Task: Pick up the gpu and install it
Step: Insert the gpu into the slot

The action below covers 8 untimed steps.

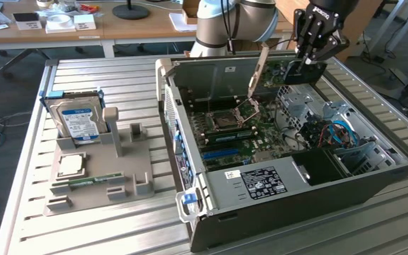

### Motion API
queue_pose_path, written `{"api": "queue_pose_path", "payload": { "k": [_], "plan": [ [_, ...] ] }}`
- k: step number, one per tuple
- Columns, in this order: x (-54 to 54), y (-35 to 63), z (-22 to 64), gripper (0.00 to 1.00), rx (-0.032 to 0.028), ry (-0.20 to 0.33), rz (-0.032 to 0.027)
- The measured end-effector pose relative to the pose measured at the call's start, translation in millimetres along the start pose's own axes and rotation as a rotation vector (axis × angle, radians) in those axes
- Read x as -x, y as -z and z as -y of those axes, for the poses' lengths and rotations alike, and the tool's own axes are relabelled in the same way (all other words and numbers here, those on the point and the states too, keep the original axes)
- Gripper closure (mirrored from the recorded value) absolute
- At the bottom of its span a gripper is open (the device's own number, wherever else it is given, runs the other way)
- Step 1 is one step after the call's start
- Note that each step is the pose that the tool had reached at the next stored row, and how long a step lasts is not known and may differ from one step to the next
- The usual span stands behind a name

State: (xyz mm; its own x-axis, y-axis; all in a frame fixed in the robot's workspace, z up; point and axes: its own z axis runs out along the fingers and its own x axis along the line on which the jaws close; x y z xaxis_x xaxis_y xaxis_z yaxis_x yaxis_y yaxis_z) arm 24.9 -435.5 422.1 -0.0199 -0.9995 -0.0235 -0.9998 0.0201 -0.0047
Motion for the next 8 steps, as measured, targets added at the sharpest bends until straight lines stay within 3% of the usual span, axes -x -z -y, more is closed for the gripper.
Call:
{"api": "queue_pose_path", "payload": {
  "k": [8],
  "plan": [
    [-0.4, 0.0, -18.7, 0.73, -0.0022, -0.001, 0.0002]
  ]
}}
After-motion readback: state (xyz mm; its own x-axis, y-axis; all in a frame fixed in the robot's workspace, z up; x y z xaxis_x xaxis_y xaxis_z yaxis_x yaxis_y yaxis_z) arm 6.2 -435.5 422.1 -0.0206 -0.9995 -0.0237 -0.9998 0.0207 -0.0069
